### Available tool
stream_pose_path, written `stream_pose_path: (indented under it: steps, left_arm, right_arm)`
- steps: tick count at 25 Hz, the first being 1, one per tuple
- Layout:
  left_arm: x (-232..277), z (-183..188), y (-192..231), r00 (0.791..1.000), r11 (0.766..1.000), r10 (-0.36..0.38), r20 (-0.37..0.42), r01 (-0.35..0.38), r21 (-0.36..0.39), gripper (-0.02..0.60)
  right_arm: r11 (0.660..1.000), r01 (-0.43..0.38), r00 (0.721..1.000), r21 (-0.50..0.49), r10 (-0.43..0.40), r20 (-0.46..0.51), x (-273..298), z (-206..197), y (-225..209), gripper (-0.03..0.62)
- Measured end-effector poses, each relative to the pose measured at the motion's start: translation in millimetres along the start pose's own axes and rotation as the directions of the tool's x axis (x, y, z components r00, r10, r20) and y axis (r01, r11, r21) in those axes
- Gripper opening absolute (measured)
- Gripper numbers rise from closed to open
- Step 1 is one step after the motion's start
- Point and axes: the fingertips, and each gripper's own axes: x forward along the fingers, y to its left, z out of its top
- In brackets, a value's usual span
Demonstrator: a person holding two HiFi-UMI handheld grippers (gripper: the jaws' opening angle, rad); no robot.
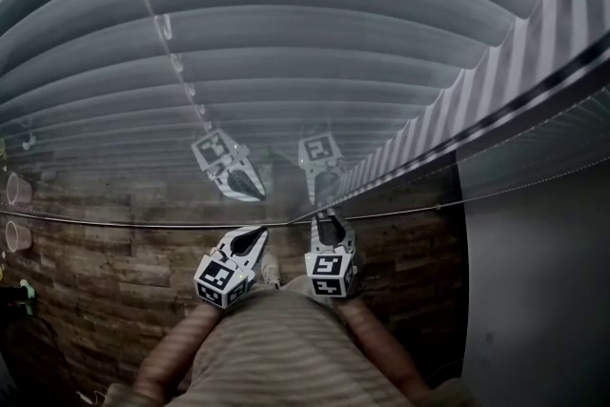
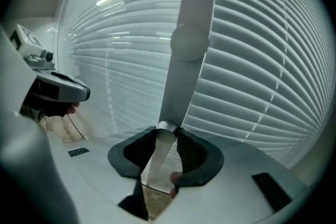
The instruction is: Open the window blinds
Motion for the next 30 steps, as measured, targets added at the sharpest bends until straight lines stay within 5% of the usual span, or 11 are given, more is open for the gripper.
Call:
stream_pose_path:
  steps: [7, 11, 17, 20, 25, 30]
  left_arm:
    - [3, 2, -6, 1.000, 1.000, -0.014, -0.004, 0.014, 0.008, 0.012]
    - [-1, 0, -4, 1.000, 1.000, -0.009, -0.008, 0.009, 0.009, 0.012]
    - [-5, -1, -1, 1.000, 1.000, 0.005, -0.007, -0.005, 0.004, 0.012]
    - [-6, -2, 0, 1.000, 1.000, 0.004, -0.009, -0.004, 0.004, 0.012]
    - [-2, -4, -4, 1.000, 1.000, -0.011, -0.015, 0.011, 0.005, 0.012]
    - [2, -1, -8, 1.000, 1.000, -0.026, -0.008, 0.026, 0.008, 0.012]
  right_arm:
    - [0.963, -0.123, 0.992, 0.238, 0.113, 0.057, -2, -3, -1, 0.132]
    - [0.832, -0.251, 0.968, 0.495, 0.223, 0.116, -7, -7, -6, 0.144]
    - [0.722, -0.305, 0.952, 0.621, 0.244, 0.185, -5, -2, -10, 0.132]
    - [0.738, -0.305, 0.952, 0.602, 0.241, 0.187, -4, -2, -10, 0.129]
    - [0.856, -0.231, 0.973, 0.463, 0.198, 0.119, -3, -1, -7, 0.129]
    - [0.834, -0.306, 0.951, 0.460, 0.244, 0.191, -6, 4, -8, 0.163]
